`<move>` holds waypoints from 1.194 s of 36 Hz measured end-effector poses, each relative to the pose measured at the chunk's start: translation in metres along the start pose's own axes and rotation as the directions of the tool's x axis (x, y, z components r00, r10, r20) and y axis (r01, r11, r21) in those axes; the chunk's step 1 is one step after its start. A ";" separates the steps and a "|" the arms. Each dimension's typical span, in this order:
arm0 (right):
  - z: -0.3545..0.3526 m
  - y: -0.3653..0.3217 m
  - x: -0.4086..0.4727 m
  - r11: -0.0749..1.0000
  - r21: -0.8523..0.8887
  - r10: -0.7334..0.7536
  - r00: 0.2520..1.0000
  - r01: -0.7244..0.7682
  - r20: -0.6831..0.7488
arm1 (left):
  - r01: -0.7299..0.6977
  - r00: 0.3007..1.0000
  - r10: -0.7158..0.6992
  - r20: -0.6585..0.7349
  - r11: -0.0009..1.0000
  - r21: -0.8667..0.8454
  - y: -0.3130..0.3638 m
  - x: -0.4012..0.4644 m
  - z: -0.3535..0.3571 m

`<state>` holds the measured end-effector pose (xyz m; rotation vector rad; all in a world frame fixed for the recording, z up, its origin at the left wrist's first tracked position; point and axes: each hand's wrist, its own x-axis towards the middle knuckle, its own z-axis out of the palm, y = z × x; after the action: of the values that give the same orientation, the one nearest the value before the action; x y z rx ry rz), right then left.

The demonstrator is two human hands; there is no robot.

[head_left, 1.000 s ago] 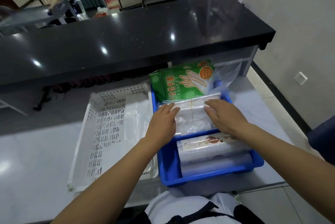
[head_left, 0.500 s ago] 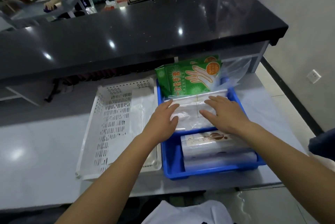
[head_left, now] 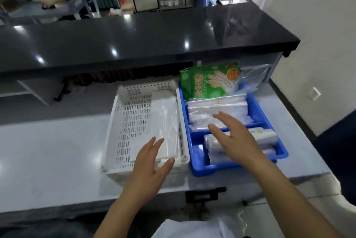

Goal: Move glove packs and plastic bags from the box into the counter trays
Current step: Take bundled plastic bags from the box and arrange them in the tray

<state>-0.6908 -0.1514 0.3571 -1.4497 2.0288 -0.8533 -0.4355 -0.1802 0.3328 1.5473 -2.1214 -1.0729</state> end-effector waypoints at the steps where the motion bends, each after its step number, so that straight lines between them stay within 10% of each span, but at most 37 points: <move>1: -0.001 -0.006 -0.005 1.000 -0.005 0.018 1.000 -0.018 -0.011 | -0.014 1.000 0.014 0.011 1.000 0.003 0.001 -0.002 -0.004; 14: -0.074 0.032 0.008 0.902 0.359 0.335 0.912 -0.238 -0.236 | -0.229 0.961 0.224 0.161 0.973 0.014 0.031 0.042 -0.005; 20: -0.091 0.093 0.085 0.599 0.722 0.581 0.808 -0.345 -0.096 | -0.140 0.972 0.131 0.197 0.989 0.036 0.041 0.076 0.020; 27: -0.109 0.137 0.182 0.502 0.793 0.539 0.842 -0.347 0.027 | -0.047 0.991 0.036 0.131 0.996 0.082 0.044 0.116 0.043; 36: -0.081 0.124 0.234 0.849 0.507 0.192 0.981 -0.147 -0.036 | -0.021 1.000 0.021 0.002 0.999 0.030 0.058 0.141 0.058; 43: -0.019 0.085 0.245 0.968 -0.094 -0.209 0.956 0.232 0.208 | -0.028 0.997 0.030 -0.074 0.999 0.021 0.067 0.154 0.057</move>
<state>-0.8334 -0.3604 0.2981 -1.7780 1.8196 -0.6550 -0.5740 -0.2893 0.3147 1.5362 -2.1043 -0.9716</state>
